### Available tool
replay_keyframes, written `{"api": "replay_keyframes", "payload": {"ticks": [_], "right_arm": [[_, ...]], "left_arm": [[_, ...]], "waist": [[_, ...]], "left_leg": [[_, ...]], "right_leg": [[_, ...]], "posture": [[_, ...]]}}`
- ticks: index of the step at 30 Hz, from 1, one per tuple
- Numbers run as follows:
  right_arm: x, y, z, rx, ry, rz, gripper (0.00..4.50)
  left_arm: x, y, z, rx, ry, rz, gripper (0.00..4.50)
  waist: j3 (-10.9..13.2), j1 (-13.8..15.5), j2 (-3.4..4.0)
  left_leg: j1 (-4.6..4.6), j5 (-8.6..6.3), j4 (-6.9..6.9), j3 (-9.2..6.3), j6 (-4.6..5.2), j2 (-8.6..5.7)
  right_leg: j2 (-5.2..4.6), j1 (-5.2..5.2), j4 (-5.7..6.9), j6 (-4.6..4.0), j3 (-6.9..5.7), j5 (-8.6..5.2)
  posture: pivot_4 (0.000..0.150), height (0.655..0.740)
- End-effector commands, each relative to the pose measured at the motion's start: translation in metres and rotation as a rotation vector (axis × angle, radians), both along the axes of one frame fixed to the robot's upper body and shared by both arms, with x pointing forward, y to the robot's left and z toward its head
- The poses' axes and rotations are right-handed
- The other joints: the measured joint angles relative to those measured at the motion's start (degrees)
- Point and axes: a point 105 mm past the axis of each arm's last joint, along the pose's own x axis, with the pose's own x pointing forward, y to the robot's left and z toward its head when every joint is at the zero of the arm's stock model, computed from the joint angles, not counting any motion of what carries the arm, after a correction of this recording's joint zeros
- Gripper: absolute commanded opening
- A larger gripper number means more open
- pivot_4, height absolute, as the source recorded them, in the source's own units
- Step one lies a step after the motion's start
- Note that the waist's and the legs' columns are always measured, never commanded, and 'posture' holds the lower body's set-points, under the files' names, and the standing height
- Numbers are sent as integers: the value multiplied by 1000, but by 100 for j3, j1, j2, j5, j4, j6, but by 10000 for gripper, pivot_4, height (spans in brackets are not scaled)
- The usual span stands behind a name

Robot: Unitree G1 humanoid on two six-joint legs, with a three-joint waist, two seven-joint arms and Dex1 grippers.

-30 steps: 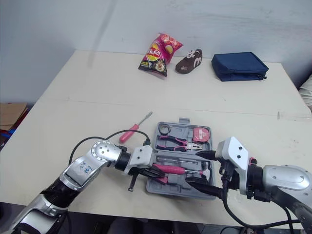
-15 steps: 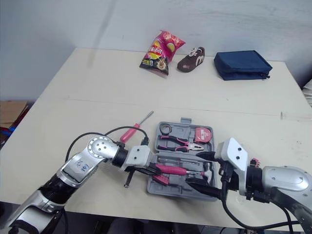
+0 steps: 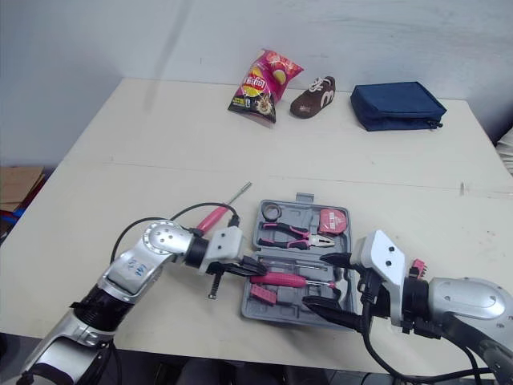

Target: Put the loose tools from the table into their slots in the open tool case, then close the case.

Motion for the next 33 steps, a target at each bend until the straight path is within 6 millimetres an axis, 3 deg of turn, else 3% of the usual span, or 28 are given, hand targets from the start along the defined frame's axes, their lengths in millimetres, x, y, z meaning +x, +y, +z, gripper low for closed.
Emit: {"api": "replay_keyframes", "payload": {"ticks": [1, 12, 22, 25, 30, 33], "right_arm": [[-5, 5, 3, 4, -17, 31, 45000], [-6, 4, 1, -3, -8, 28, 45000], [-5, 6, 3, 9, -18, 19, 45000], [-4, 7, 3, 12, -21, 14, 45000], [-3, 6, 3, 13, -27, 3, 45000], [-2, 6, 3, 14, -30, -1, 45000]], "left_arm": [[-15, -3, 8, -40, 29, -66, 394], [-24, -9, -3, 12, 22, -107, 394], [-20, 15, -58, 333, -38, -105, 394], [-28, 14, -61, 347, -21, -134, 394], [-24, 20, -73, 437, -47, -115, 394], [-20, 14, -62, 379, -54, -107, 394]], "waist": [[1, 7, 2], [1, 17, 1], [-6, 1, 0], [-4, -15, -3], [-20, -1, 0], [-29, 1, -11]], "left_leg": [[-1, 0, 0, 0, 0, 0], [-2, 0, 3, 0, 0, -1], [19, -1, 1, 0, 3, -1], [65, -14, -13, 3, 28, -1], [93, -20, -35, 1, 26, 0], [92, -21, -35, 1, 27, 0]], "right_leg": [[0, 0, -1, 0, 0, 0], [0, 1, -2, 1, 0, 1], [0, 21, -2, 0, 3, 2], [-1, 58, -2, -3, 6, 3], [-1, 113, -15, -16, 4, -5], [-2, 114, -19, -14, 4, -4]], "posture": [[1500, 7400], [1500, 7400], [1500, 7400], [1500, 7400], [1500, 7400], [1500, 7400]]}}
